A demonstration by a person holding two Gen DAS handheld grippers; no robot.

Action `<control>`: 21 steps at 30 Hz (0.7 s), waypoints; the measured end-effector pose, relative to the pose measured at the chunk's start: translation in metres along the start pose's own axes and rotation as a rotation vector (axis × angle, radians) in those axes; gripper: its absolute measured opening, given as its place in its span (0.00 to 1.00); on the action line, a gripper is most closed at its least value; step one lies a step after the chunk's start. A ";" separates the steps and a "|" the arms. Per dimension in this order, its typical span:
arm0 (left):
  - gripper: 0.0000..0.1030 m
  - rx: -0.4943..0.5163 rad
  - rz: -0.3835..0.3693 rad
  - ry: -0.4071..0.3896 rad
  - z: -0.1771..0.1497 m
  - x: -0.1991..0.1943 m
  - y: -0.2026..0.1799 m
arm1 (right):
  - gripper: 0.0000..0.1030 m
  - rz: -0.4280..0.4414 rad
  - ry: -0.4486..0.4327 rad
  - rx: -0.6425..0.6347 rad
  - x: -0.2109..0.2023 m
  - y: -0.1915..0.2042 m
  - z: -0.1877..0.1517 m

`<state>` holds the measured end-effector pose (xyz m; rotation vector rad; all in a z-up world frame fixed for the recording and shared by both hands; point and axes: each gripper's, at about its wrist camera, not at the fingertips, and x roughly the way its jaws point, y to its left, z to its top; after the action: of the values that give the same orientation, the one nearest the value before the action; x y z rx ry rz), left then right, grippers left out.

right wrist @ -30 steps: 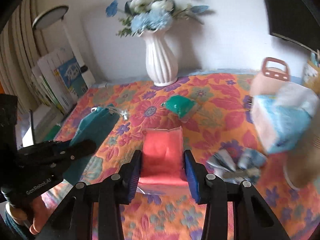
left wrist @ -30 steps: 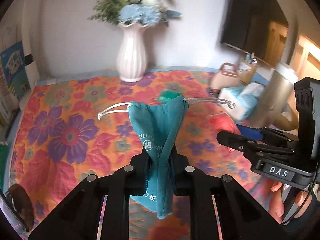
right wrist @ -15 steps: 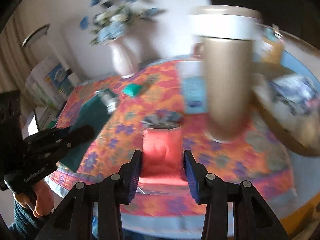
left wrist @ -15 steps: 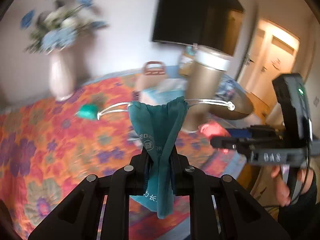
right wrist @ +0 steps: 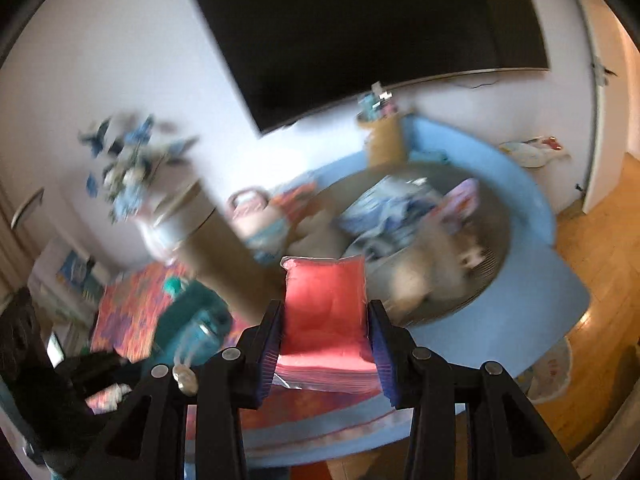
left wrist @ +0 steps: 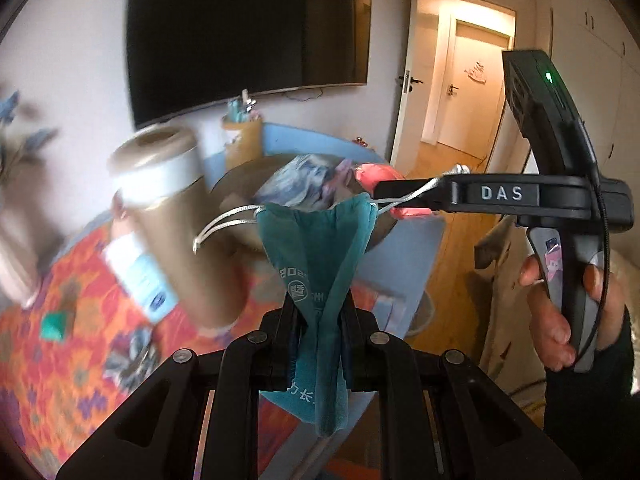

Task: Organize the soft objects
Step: 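Carry the teal pouch and pink packet to the brown bowl and open both grippers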

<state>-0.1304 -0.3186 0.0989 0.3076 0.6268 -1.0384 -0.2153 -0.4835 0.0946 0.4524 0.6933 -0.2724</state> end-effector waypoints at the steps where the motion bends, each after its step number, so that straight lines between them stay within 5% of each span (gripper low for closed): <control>1: 0.13 0.004 0.014 -0.002 0.007 0.008 -0.005 | 0.40 -0.008 -0.007 0.014 0.001 -0.004 0.006; 8: 0.13 -0.024 0.126 0.010 0.047 0.069 -0.014 | 0.40 -0.011 -0.043 0.133 0.021 -0.047 0.057; 17: 0.14 -0.013 0.235 0.032 0.059 0.127 -0.007 | 0.40 -0.123 0.028 0.040 0.106 -0.049 0.137; 18: 0.16 0.002 0.259 0.020 0.059 0.130 -0.007 | 0.40 -0.110 0.048 0.038 0.120 -0.052 0.145; 21: 0.41 0.031 0.313 -0.012 0.059 0.136 -0.008 | 0.45 -0.079 0.097 0.053 0.149 -0.058 0.157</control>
<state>-0.0693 -0.4485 0.0625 0.4122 0.5317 -0.7499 -0.0412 -0.6235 0.0841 0.4919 0.8012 -0.3454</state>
